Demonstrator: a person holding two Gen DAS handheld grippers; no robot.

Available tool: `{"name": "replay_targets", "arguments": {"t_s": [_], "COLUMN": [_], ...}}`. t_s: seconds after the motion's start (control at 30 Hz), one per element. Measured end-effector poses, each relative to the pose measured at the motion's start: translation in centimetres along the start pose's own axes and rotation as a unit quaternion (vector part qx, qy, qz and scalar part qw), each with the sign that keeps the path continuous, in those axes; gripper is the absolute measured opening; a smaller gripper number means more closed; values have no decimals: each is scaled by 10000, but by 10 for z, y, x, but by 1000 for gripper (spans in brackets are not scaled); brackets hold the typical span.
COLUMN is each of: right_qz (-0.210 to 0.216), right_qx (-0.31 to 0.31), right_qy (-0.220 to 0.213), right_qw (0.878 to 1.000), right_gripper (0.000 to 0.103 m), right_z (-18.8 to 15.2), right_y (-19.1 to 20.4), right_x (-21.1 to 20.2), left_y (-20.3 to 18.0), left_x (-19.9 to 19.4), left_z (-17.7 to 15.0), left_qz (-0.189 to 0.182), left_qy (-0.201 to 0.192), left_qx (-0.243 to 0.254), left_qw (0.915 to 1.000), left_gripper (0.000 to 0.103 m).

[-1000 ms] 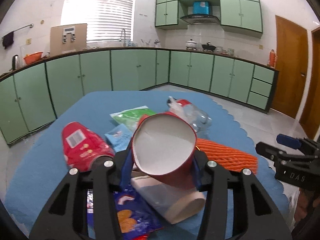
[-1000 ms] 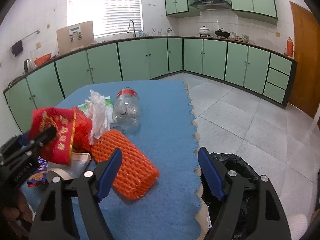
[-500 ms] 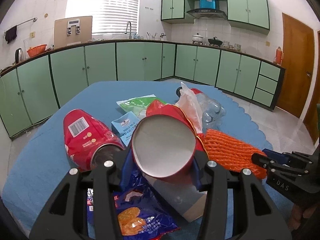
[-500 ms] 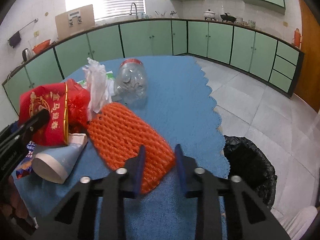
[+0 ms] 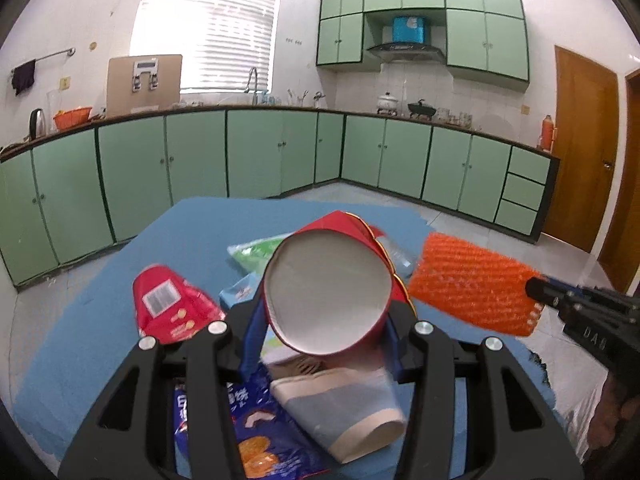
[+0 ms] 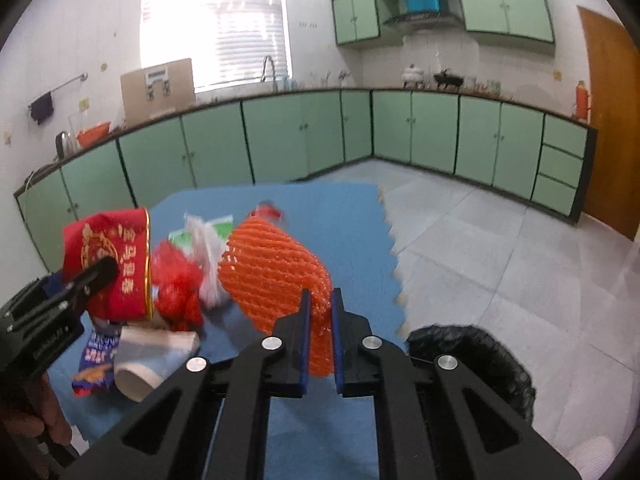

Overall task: Collect trash
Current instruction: 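Carry the red cup and orange net over the bin and release both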

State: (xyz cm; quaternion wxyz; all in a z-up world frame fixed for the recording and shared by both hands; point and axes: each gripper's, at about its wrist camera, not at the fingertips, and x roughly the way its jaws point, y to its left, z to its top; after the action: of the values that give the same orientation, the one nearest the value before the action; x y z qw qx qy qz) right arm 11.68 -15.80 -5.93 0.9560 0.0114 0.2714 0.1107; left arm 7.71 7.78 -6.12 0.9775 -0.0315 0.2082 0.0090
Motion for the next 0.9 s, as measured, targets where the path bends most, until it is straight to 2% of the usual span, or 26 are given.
{"name": "replay_targets", "arguments": {"t_s": [0.27,0.53,0.73,0.9], "right_qz": [-362,-722,-1178,-1509], "right_qx": [45,240,479,693], "right_qy": [-295,-455,-471,-387], "right_qw": [9989,9961,9908,9854], "right_gripper": [9,9,9,9], "right_z": [23,28,22,11], "right_y": [-20,-52,-93,-126], "right_x": [-28,-44,-54,-60], "left_y": [-40,-91,-135,-171], "left_x": [5,19,39,57], "left_z": [14,23,18,1], "left_qz": [-422,-935,-1380,-1711], "left_qy": [-33,-92,47,216], "left_qx": [211,367,462,613], "left_qw": [9989,9949,9893,9831], "left_gripper": [46,46,46,46]}}
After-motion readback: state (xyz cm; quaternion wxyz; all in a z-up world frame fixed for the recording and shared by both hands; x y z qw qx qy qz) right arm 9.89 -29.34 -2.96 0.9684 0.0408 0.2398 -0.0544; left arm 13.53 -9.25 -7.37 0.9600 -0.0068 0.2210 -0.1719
